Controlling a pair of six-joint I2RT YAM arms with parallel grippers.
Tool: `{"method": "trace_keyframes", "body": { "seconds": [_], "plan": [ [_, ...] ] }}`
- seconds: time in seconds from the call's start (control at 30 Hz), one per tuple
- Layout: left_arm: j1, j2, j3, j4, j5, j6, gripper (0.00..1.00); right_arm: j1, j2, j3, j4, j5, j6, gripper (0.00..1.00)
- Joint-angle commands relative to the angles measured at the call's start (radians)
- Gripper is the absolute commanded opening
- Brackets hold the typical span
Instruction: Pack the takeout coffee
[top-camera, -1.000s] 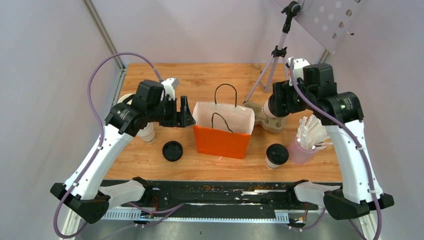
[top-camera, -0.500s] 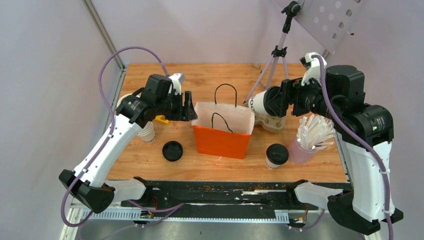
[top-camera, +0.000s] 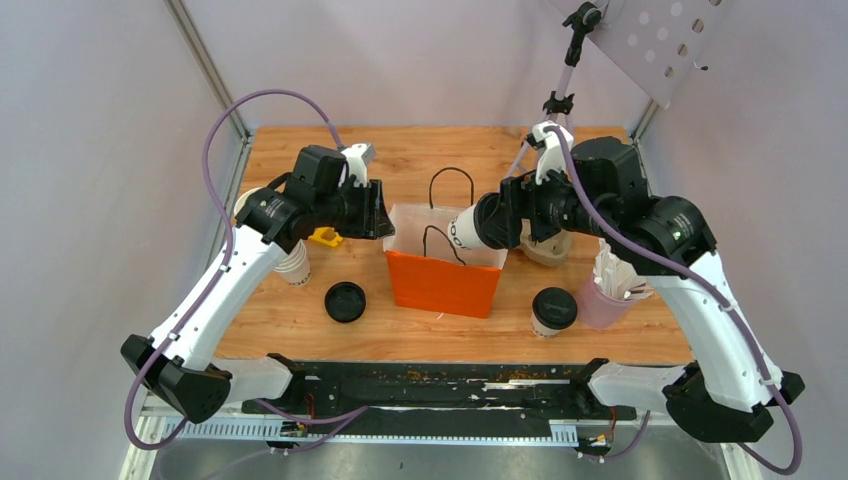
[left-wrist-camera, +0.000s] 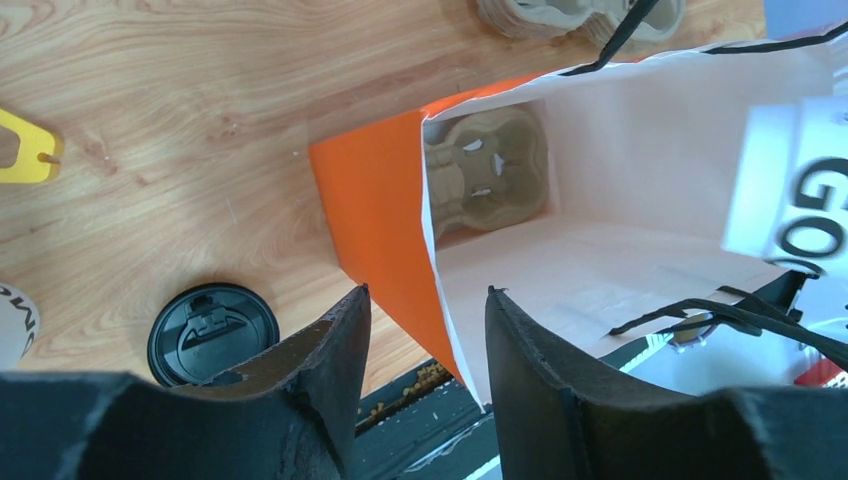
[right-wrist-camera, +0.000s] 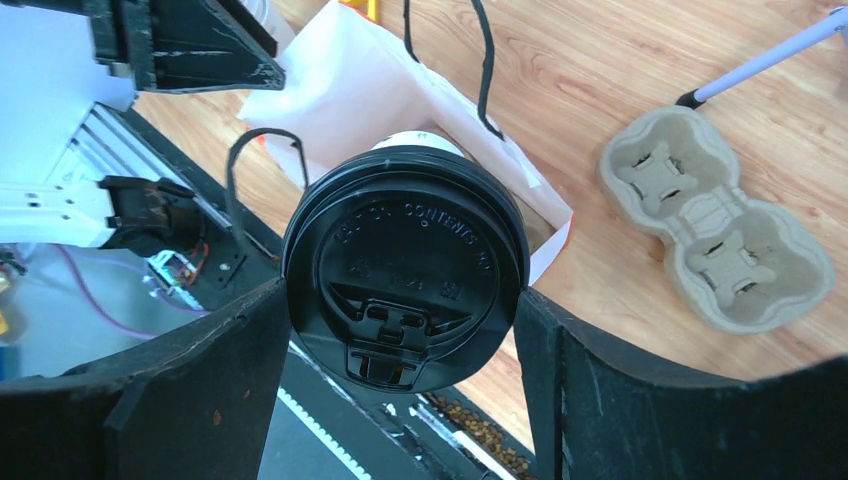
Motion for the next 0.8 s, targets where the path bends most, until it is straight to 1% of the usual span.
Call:
{"method": "trace_keyframes", "body": {
  "seconds": [0.0, 0.17, 0.23, 0.3, 0.43, 0.53, 0.77],
  "plan": [
    [0.003, -0.009, 0.004, 0.066, 0.045, 0.023, 0.53, 0.013, 0.006, -0.042, 0.135, 0.069, -0.090, 0.66],
    [0.003, -0.013, 0.016, 0.065, 0.064, 0.010, 0.55, 0.026, 0.044, -0.076, 0.138, 0.095, -0.191, 0.66],
    [0.003, -0.019, 0.016, 0.057, 0.066, -0.003, 0.58, 0.039, 0.047, -0.100, 0.155, 0.101, -0.206, 0.66],
    [0.003, -0.027, 0.014, 0.040, 0.061, -0.013, 0.61, 0.059, 0.041, -0.138, 0.184, 0.111, -0.256, 0.65],
    [0.004, -0.035, 0.007, 0.018, 0.044, -0.027, 0.63, 0.128, 0.033, -0.194, 0.223, 0.151, -0.342, 0.64],
    [0.003, -0.038, 0.001, 0.009, 0.039, -0.029, 0.64, 0.196, 0.043, -0.213, 0.226, 0.225, -0.390, 0.64],
    [0.003, -0.044, -0.023, 0.000, 0.060, -0.012, 0.63, 0.316, 0.072, -0.247, 0.232, 0.289, -0.422, 0.65]
  ]
}}
